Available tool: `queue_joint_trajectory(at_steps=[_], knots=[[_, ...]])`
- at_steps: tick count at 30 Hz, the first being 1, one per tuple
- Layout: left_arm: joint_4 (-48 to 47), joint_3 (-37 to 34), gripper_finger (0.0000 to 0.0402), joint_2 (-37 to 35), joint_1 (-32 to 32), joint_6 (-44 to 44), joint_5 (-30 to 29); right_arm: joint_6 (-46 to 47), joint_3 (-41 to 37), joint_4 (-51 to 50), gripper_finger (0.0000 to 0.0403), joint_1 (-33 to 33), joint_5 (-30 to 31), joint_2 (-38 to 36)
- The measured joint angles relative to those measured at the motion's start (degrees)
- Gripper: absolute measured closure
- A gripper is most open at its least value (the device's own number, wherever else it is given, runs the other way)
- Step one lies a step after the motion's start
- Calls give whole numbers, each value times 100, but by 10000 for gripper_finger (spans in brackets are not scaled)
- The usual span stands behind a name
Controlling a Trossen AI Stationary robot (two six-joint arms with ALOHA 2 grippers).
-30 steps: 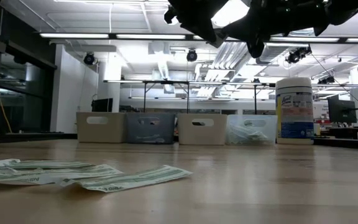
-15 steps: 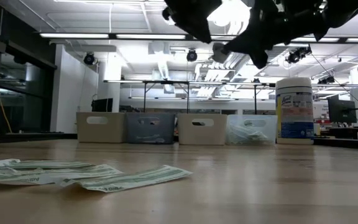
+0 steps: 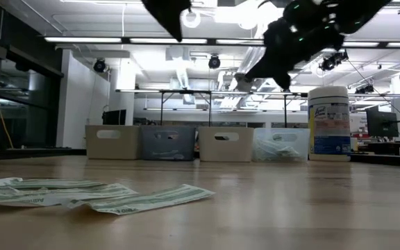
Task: Pick & Place First Aid Supplies
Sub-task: Put the black towelette pack into the white bin
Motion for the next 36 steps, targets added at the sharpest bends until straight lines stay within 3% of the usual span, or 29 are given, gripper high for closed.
queue_joint_trajectory(at_steps=[10,17,21,28,32,36], knots=[[-1565,0,287,-174,-47,-1135,-155,-1074,1736,-1265,403,-637,-564,1980],[-1512,-417,286,-326,-48,-1378,-43,-1642,2702,-2005,403,-899,-676,2974],[-465,-1223,286,-707,-38,-1194,411,-1667,2867,-2106,403,-1019,-1018,3239],[2947,-3533,286,-1820,-7,-488,1974,-1655,2867,-2110,403,-1155,-1305,3343],[4833,-4932,286,-2522,15,-638,2753,-1628,2867,-2107,403,-1154,-1379,3343],[5497,-5745,286,-2924,0,-1159,3444,-1602,2867,-2155,401,-1135,-1308,3345]])
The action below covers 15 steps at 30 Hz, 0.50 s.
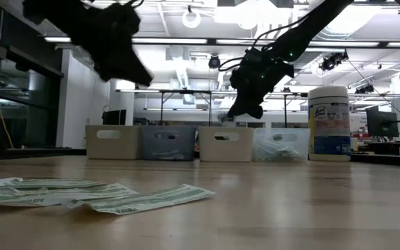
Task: Pick & Place First Aid Supplies
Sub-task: Put the black towelette pack into the white bin, then put the blue alcohol pad into the black bin
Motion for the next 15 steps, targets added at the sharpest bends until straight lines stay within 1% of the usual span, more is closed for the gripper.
queue_joint_trajectory(at_steps=[3,6,8,15], knots=[[-44,-121,286,2,-32,-317,418,25,0,1,392,13,4,0],[-123,-137,286,28,-52,-348,655,105,0,-1,379,42,144,0],[-199,-137,286,39,-52,-346,759,120,0,-4,369,44,155,2],[-190,-135,286,6,-50,-280,784,271,0,-32,317,35,206,0]])
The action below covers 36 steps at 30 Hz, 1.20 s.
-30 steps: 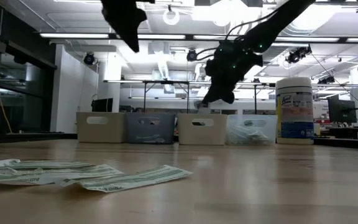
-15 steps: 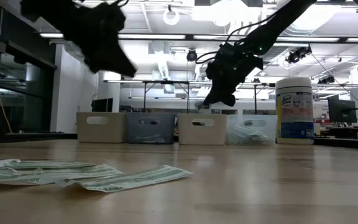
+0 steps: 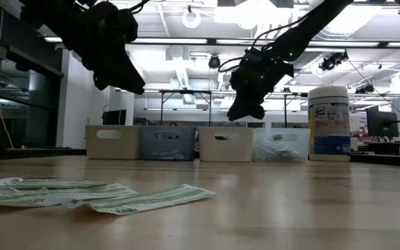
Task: Pick & Place First Aid Supplies
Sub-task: Put the blue alcohol pad into the black bin
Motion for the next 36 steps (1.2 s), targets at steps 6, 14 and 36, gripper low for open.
queue_joint_trajectory(at_steps=[6,14,36], knots=[[-11,0,286,0,-106,-268,691,-72,-4,-263,282,-132,1,-343],[-813,0,286,2,-1016,-1024,936,-557,-4,-892,277,-149,65,-1134],[-1428,154,287,570,-2823,-4926,1195,-758,-4,-2019,276,240,99,-2668]])
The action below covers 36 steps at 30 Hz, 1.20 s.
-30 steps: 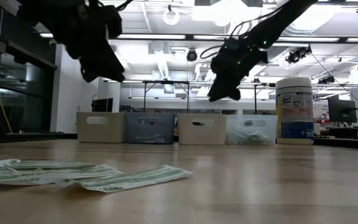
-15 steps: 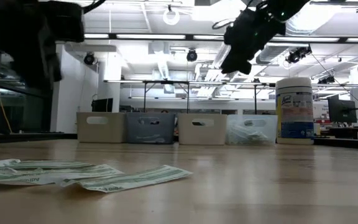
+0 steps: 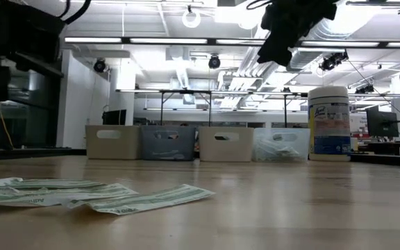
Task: Pick & Place First Aid Supplies
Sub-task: Put the blue alcohol pad into the black bin
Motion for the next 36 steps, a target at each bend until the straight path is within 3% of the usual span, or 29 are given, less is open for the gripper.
queue_joint_trajectory(at_steps=[5,18,29,36], knots=[[-72,450,287,628,-196,249,21,-34,0,-89,276,130,-11,-80],[-271,1396,287,2525,-574,2664,502,-185,0,-257,276,409,-14,-80],[-1178,1819,287,2638,-576,3313,310,-186,0,-385,276,447,-17,-79],[-1938,2509,287,2638,-578,3684,0,-160,0,-366,276,447,-17,-78]])
